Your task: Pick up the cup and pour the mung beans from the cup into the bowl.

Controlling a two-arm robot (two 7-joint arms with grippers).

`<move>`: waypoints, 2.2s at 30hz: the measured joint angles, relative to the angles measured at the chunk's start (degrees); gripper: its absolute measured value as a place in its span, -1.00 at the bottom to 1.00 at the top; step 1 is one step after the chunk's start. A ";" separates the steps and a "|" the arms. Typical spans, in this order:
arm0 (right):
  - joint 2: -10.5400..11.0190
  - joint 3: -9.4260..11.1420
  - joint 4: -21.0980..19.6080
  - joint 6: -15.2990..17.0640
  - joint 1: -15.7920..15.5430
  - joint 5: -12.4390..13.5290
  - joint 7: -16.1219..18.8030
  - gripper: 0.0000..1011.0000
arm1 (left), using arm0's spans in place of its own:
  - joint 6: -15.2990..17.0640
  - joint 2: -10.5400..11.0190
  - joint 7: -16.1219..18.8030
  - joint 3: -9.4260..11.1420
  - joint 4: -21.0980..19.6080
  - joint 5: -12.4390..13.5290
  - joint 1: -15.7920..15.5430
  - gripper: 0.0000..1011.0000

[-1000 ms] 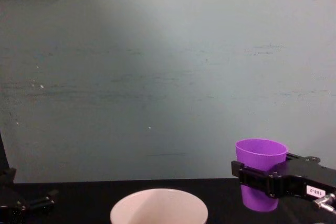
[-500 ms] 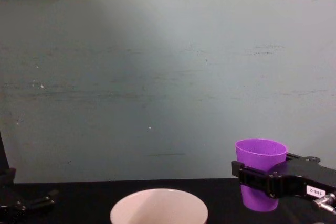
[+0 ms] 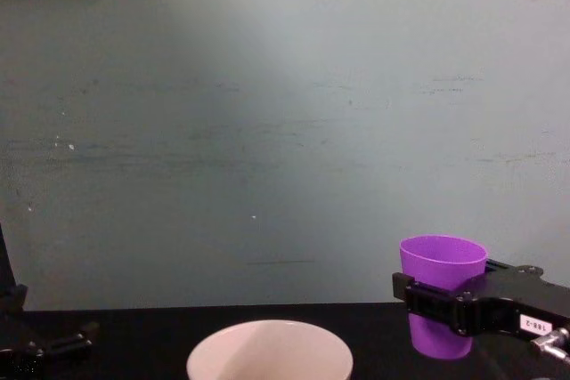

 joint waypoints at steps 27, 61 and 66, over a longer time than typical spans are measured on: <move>0.00 0.00 0.00 0.00 0.00 0.00 0.00 0.42 | 0.00 0.00 0.00 0.00 0.00 0.00 0.00 0.98; 3.29 -16.89 -3.73 11.90 12.67 -41.62 -1.42 0.42 | 0.00 0.00 0.00 0.00 0.00 0.00 0.00 0.98; 2.88 -17.81 -3.63 11.96 13.32 -44.18 -1.25 0.42 | 0.00 0.00 0.00 0.00 0.00 0.00 0.00 0.98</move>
